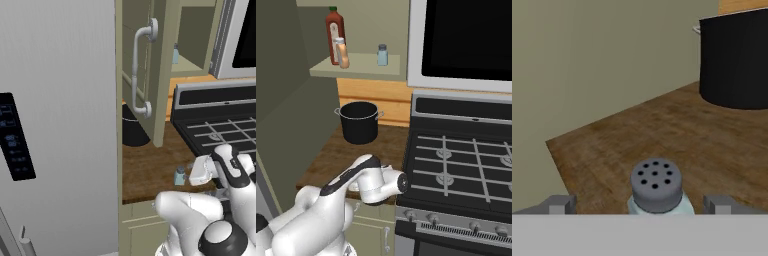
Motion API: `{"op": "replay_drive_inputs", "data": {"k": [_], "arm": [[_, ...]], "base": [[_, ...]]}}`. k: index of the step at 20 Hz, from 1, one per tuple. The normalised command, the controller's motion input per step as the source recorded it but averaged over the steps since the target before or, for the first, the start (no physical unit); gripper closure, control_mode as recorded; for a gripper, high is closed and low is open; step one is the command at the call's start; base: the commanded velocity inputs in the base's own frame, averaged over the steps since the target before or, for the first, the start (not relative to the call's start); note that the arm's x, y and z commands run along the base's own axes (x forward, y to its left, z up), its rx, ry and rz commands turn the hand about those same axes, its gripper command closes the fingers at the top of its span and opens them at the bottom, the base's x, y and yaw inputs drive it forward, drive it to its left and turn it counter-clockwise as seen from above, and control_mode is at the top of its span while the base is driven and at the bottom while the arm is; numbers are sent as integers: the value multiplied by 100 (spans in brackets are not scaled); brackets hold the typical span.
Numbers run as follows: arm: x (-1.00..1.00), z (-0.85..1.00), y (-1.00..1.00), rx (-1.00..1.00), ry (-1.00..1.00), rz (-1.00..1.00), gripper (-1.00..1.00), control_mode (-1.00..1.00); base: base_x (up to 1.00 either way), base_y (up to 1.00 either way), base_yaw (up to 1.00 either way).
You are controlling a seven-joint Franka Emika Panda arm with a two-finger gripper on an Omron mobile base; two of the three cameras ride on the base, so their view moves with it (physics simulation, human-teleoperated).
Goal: Put the shaker and condiment bottle from the counter next to their counterparts in the cabinet.
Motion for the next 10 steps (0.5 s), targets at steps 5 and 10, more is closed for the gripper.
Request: {"op": "replay_drive_inputs", "data": {"k": [5,10], "arm": [[0,-16,17,0,1,0,-100,-100],[0,-17,24,0,0,0,-100,-100]], "base": [[0,0,0],[0,0,0]]}}
